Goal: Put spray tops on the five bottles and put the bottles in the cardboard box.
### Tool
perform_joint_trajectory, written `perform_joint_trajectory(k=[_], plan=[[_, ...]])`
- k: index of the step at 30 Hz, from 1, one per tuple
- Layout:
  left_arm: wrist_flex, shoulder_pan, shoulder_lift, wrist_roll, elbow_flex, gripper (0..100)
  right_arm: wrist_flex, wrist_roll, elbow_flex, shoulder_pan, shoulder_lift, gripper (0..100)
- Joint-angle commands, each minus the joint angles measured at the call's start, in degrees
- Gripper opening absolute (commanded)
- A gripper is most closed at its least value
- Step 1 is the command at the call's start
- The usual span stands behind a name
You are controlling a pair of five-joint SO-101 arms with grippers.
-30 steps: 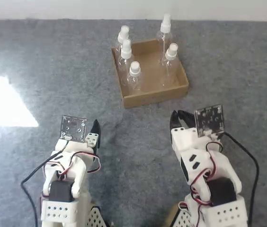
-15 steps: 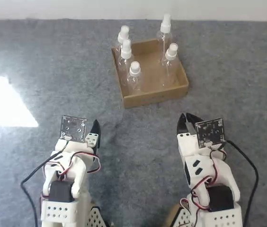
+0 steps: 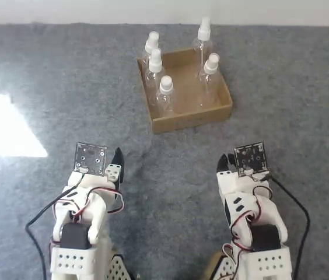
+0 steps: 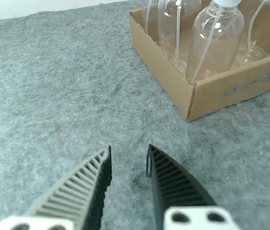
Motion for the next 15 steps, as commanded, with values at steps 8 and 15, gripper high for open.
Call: perform_joint_trajectory(k=[8, 15], plan=[[0.35, -0.26, -0.70, -0.35, -0.75, 11, 4.00, 1.05, 1.23, 0.40, -0.84, 0.9], [1.14, -0.26, -0.70, -0.35, -0.75, 11, 13.41, 1.05, 1.23, 0.66, -0.84, 0.7]])
